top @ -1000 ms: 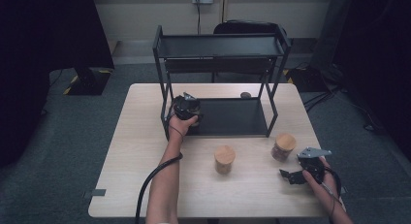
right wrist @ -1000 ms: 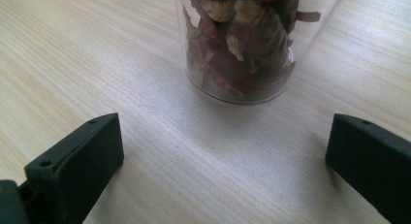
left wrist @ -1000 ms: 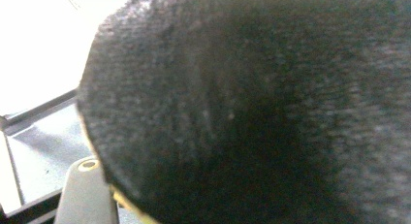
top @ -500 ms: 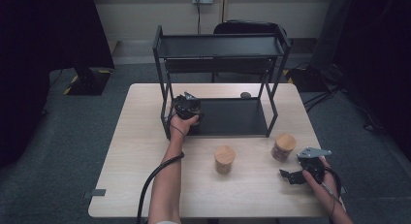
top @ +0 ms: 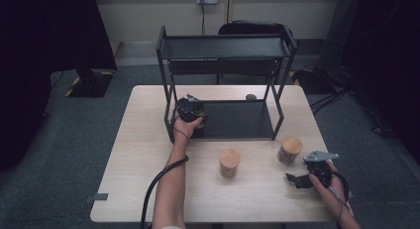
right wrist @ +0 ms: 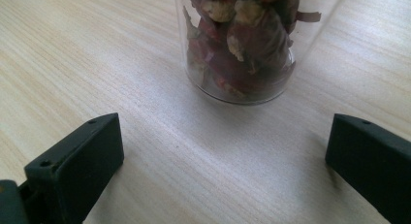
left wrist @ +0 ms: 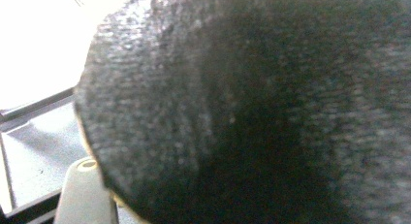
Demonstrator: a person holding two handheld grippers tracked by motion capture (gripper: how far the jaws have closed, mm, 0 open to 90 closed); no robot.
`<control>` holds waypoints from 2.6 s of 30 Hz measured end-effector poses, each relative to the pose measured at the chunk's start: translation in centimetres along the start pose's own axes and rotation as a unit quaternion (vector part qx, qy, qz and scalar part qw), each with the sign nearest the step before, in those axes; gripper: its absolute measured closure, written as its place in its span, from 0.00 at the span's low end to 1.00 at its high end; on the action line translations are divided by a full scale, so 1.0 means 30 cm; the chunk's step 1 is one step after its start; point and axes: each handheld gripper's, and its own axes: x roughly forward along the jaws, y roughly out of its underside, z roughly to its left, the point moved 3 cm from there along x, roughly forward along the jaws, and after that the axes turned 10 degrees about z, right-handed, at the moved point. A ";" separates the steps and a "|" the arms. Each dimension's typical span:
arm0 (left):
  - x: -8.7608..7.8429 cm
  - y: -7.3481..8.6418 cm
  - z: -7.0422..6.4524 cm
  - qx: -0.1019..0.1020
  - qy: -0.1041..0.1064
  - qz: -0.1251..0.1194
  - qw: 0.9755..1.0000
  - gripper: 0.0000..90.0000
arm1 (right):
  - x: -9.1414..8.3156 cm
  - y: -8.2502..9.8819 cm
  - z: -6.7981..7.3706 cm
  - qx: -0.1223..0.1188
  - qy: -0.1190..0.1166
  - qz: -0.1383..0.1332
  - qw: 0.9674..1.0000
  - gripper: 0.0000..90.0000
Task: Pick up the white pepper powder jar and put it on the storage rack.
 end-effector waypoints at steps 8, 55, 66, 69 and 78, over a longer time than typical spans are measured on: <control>0.004 0.008 0.008 -0.022 -0.001 0.003 1.000 0.28 | 0.000 0.000 0.000 0.000 0.000 0.000 1.000 0.00; -0.080 0.066 -0.012 -0.055 0.033 -0.012 0.998 0.04 | 0.000 0.000 0.000 0.000 0.000 0.000 1.000 0.00; -0.107 0.077 -0.029 -0.050 0.037 -0.018 0.998 0.04 | 0.000 0.000 0.000 0.000 0.000 0.000 1.000 0.00; -0.111 0.082 -0.034 -0.048 0.041 -0.019 0.998 0.04 | 0.000 0.000 0.000 0.000 0.000 0.000 1.000 0.00; -0.129 0.098 -0.048 -0.042 0.050 -0.021 0.998 0.04 | 0.000 0.000 0.000 0.000 0.000 0.000 1.000 0.00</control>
